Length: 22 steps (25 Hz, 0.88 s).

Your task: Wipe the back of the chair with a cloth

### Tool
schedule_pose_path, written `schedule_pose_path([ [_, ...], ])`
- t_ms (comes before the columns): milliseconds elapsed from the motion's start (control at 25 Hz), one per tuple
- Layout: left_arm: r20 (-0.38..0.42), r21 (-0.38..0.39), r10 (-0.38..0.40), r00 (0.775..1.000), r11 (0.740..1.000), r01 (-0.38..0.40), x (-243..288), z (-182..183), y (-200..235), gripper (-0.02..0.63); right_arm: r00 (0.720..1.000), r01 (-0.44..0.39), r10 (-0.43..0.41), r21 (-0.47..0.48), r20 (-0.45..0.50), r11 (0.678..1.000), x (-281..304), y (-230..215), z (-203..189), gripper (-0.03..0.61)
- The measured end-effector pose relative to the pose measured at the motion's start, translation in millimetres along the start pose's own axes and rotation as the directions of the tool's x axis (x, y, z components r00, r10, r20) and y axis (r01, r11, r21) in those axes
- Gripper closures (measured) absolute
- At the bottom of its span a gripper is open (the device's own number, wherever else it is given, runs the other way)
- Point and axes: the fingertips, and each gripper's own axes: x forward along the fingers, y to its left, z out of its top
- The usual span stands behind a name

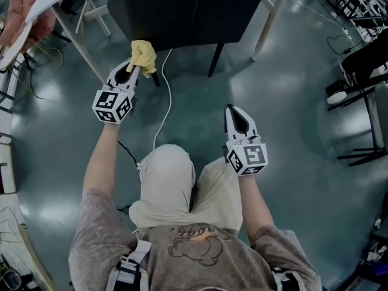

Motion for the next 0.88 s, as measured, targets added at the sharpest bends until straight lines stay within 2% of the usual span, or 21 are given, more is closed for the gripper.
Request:
schedule_pose_path([
  [280, -0.036, -0.008, 0.023, 0.999, 1.000, -0.023, 20, -15, 4, 0.554, 1.000, 0.001, -0.001, 0.000, -0.003, 1.000, 1, 3, -3, 0.552],
  [520, -0.073, 0.005, -0.048, 0.996, 0.999, 0.049, 54, -22, -21, 0.554, 1.000, 0.012, -0.012, -0.003, -0.004, 1.000, -1, -2, -2, 0.552],
  [880, -0.112, 0.037, -0.165, 0.980, 0.985, 0.170, 110, -27, -64, 0.554, 0.999, 0.043, -0.043, -0.001, -0.004, 0.999, -5, -12, -3, 0.552],
])
